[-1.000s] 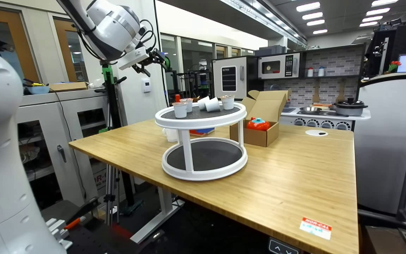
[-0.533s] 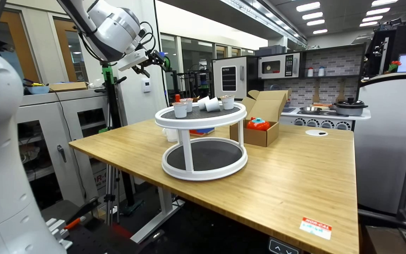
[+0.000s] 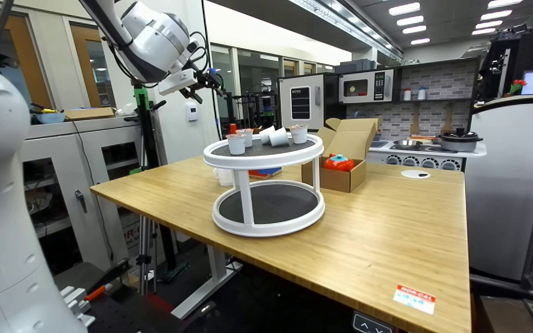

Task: Place the mug on the round stand

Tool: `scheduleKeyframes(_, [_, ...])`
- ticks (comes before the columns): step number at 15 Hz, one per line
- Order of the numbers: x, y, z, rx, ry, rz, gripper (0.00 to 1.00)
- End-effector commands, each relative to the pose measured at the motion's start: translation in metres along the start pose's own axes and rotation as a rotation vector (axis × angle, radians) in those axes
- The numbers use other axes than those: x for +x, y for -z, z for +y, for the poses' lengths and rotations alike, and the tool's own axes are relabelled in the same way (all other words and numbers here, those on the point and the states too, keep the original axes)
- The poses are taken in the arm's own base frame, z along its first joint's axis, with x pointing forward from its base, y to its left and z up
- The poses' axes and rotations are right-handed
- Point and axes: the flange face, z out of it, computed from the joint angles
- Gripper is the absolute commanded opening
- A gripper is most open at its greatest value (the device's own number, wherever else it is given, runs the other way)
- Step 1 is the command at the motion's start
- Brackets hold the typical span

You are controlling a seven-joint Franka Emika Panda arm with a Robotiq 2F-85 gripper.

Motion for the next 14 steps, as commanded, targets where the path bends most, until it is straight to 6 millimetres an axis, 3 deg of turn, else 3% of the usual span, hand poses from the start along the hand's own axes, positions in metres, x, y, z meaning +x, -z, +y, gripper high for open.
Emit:
scheduleKeyframes(1, [-0.006,-0.015,-0.003,0.009,-0.053,-0.012,1.0])
scheduleKeyframes(9, [-0.045,-0.044,-0.03,0.043,-0.091,-0.102,1.0])
scheduleKeyframes(14, [-0.049,-0.047,-0.033,0.041,-0.086,-0.123,1.0])
